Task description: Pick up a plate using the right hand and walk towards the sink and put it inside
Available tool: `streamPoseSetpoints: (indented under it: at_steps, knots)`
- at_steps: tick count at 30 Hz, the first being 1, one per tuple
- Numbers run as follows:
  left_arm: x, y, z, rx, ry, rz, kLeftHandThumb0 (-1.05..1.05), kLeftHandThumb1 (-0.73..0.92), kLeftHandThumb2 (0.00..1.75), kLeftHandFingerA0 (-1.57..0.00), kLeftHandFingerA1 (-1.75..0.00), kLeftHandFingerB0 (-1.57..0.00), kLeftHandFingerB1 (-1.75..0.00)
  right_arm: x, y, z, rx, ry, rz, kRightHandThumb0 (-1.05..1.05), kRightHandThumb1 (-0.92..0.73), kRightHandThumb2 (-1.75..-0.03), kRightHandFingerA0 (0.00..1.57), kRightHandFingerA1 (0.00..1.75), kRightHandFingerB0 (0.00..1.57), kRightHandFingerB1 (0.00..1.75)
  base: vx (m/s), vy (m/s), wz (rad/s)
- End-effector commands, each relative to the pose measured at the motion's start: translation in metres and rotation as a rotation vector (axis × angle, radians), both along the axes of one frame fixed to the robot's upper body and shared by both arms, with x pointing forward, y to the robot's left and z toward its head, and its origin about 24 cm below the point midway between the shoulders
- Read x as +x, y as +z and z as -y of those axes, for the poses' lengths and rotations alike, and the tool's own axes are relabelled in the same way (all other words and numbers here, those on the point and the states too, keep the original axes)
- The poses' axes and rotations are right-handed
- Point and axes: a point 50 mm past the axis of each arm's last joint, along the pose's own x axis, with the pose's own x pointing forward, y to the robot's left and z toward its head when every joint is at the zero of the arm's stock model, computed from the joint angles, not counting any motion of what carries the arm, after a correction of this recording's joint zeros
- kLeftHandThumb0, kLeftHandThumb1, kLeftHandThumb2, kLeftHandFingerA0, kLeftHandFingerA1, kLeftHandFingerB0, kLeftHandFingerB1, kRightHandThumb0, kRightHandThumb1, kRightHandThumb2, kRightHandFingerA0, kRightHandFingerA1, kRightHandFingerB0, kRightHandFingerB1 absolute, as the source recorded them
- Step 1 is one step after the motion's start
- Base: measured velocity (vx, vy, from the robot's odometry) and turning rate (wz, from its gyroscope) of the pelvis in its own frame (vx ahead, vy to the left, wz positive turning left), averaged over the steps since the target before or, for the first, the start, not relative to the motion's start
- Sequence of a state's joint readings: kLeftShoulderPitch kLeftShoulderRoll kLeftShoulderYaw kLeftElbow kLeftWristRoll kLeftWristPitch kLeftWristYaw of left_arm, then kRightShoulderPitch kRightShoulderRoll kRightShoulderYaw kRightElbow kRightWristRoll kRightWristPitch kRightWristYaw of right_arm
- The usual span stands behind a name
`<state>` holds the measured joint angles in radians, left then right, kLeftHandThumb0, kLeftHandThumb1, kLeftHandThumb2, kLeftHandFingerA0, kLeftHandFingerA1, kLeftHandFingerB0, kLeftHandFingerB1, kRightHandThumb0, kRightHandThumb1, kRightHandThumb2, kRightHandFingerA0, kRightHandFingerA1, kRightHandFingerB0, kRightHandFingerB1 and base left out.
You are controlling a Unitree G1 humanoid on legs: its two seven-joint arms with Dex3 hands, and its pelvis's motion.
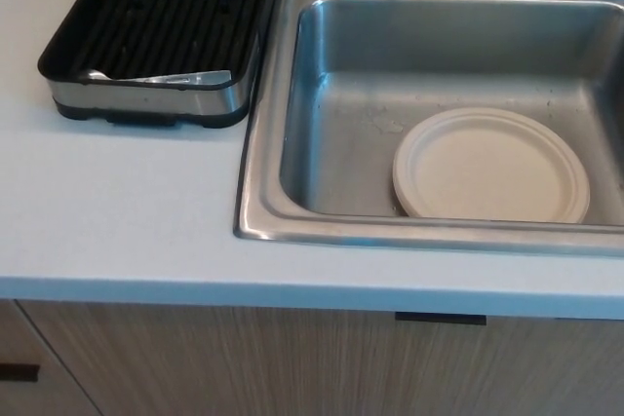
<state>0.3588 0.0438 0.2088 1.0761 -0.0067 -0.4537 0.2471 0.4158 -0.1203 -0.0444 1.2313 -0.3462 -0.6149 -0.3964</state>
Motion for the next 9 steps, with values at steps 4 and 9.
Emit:
streamPoseSetpoints:
  at_steps: [4, 9]
  knots:
    - [-0.0052, -0.0002, -0.0038, 0.004, 0.015, -0.031, 0.07, 0.68, 1.32, -1.26, -1.25, -1.16, -1.17, 0.0023, 0.0019, 0.0049, 0.014, -0.029, 0.025, -0.26, -0.66, -0.6, 1.2, 0.81, 0.96, 0.55, 0.0, 0.0, 0.0]
    - [-0.0055, -0.0004, -0.0043, 0.005, 0.023, -0.034, 0.06, 0.71, 1.33, -1.26, -1.25, -1.15, -1.16, 0.0028, 0.002, 0.0049, 0.015, -0.03, 0.028, -0.26, -0.65, -0.59, 1.21, 0.81, 0.96, 0.55, 0.0, 0.0, 0.0]
